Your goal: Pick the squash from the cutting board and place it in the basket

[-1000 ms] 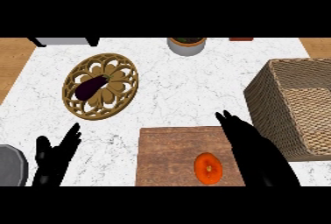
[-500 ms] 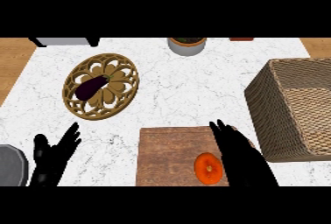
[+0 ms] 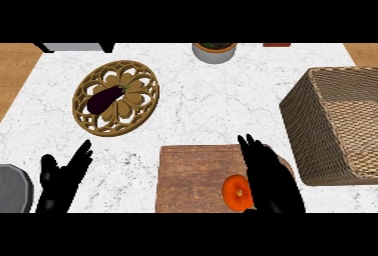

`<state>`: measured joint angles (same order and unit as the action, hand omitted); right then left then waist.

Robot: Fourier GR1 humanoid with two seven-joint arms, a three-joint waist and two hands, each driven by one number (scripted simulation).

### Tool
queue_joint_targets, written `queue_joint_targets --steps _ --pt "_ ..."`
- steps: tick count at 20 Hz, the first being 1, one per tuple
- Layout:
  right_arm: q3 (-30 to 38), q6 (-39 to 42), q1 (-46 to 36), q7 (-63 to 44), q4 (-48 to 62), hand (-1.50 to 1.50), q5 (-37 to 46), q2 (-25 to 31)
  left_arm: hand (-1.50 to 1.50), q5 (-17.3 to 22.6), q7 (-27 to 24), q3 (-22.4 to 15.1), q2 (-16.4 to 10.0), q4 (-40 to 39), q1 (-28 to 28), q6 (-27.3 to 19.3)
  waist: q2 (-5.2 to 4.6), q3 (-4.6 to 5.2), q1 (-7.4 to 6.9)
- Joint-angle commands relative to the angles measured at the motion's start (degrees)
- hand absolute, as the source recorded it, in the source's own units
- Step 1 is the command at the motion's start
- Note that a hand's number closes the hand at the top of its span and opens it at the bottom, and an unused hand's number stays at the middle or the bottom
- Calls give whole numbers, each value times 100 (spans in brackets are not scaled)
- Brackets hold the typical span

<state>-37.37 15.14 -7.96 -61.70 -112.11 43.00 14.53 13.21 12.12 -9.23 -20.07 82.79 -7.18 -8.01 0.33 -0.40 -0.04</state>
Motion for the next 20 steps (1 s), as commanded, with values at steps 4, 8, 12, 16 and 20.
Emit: queue_joint_targets --steps 4,8,12,16,20 --pt "79 69 238 -176 308 -150 361 -315 0 -59 274 62 11 -124 -123 159 -29 40 -1" --pt "55 189 168 -260 742 -150 546 -588 0 22 464 256 -67 -271 139 265 -36 42 1" --pt "-44 271 453 -279 811 -150 654 -653 0 -302 108 21 311 -208 -128 7 -29 42 -6" --pt "228 415 500 -172 793 -150 605 -667 0 -255 22 160 288 -237 -222 150 -29 42 0" --pt "322 466 129 -15 1278 -150 721 -1073 0 -241 -119 346 232 -479 -107 368 -35 42 -19"
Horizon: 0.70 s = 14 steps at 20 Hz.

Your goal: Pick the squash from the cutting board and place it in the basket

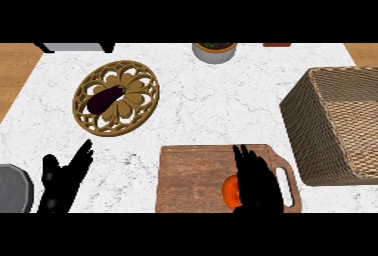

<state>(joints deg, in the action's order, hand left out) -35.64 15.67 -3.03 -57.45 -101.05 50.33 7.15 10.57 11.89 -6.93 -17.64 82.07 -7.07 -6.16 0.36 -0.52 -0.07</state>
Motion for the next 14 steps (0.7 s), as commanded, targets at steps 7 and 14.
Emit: queue_joint_targets --steps 7,14 --pt "-88 -204 535 159 123 -150 474 -25 0 -222 311 133 162 -155 93 19 -33 51 16" --pt "-180 -104 122 573 541 150 844 49 0 -204 22 139 284 -271 -218 221 -33 53 3"
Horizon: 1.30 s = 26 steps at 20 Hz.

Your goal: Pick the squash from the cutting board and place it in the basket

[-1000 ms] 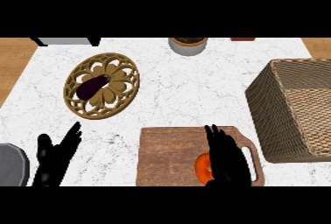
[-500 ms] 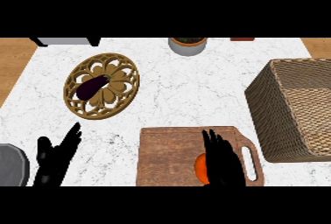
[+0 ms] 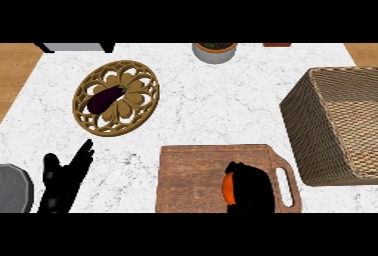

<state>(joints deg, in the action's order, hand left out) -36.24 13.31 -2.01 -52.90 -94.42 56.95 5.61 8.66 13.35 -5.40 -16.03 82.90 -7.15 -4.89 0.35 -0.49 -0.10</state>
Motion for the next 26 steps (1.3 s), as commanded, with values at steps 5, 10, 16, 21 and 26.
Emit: queue_joint_targets --steps 5,10,16,21,26 --pt "-182 60 -28 151 71 150 527 124 0 -186 138 56 185 -385 114 33 -34 50 16" --pt "-586 479 157 177 -558 150 645 216 0 -67 460 239 -6 -132 157 212 -28 50 22" --pt "-1660 -812 1533 1254 -1295 150 1243 1584 0 -169 241 143 158 14 -217 113 -11 46 54" --pt "-1393 -1737 1753 1255 -2240 150 1151 1499 0 -50 183 262 136 -45 -212 238 -16 43 74" --pt "-1119 -2616 1777 1424 -3891 150 243 655 0 -125 112 265 127 -119 -182 198 -12 36 179"
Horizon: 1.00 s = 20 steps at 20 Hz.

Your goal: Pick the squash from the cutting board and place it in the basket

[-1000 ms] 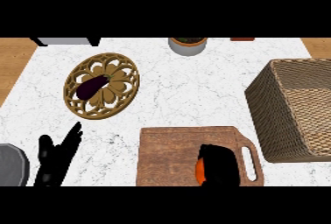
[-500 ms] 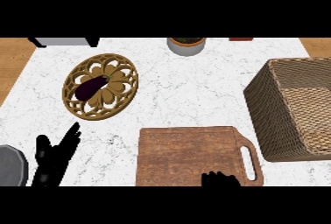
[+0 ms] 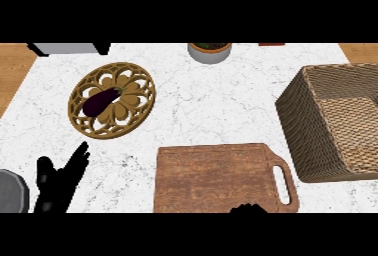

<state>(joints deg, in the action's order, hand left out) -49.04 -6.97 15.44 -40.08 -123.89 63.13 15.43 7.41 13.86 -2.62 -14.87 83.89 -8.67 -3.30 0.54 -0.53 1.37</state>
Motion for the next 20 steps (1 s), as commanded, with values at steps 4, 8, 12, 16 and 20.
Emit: queue_joint_targets --steps 4,8,12,16,20 --pt "414 -319 262 -227 -2522 150 -216 -5 0 42 380 71 -74 -85 23 5 -23 52 16" --pt "954 141 -9 -674 -2952 150 -275 -65 0 -143 179 -150 82 -76 -151 -20 -38 62 -46" --pt "1906 427 -520 -937 -2960 150 -671 -94 0 -84 58 -12 2 -183 -6 69 -63 62 -72" --pt "2602 706 -1186 -1212 -2807 150 -1014 -310 0 -119 201 -128 55 65 -185 32 -54 57 -133" --pt "3360 1137 -1891 -1507 -2545 150 -1263 -430 0 -115 221 -130 109 114 -186 -7 -47 56 -144"
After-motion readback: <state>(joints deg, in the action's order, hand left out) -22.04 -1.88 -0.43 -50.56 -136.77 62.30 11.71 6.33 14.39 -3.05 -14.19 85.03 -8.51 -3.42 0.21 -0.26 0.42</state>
